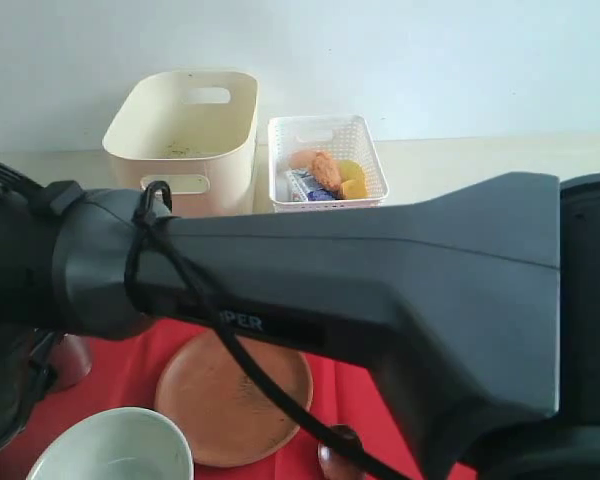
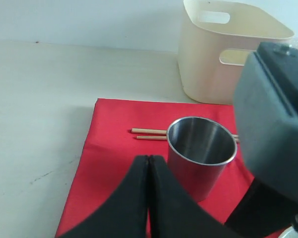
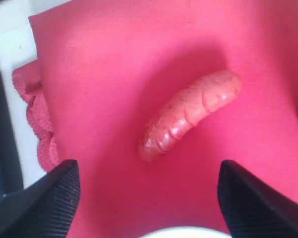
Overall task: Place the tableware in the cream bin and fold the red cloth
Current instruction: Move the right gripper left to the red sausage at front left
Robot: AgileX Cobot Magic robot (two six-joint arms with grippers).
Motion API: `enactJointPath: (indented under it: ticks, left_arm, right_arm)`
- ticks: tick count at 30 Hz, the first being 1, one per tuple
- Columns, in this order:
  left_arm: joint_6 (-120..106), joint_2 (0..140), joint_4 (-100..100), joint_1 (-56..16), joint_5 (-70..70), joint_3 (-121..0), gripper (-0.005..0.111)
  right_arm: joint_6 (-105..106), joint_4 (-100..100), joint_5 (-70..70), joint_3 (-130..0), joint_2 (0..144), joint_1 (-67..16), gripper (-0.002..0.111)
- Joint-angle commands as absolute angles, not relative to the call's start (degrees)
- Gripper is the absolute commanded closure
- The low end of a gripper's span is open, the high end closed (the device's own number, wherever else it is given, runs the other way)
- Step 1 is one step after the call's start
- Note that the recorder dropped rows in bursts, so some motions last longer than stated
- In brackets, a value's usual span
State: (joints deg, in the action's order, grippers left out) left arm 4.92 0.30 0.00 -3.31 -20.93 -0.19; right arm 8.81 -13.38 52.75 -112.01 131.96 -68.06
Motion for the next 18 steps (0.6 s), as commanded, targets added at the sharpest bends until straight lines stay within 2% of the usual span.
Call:
enactJointPath:
  ticks: [1,9,18]
  left_arm:
    - [4.81,0.00,-0.57,-3.37,-20.43,0.00,0.107]
    - [4.81,0.00,-0.57,-3.37,-20.43,0.00,0.107]
    - [4.81,0.00,-0.57,-3.37,-20.43,0.00,0.107]
  right_arm:
    - [6.26,-6.81,53.13,-112.36,131.61,-68.15,0.036]
    - [5.91,1.76,61.35,-112.36,127.01,-66.78,0.036]
    - [5.79,0.00,64.28,-112.36,120.50,-59.60,0.036]
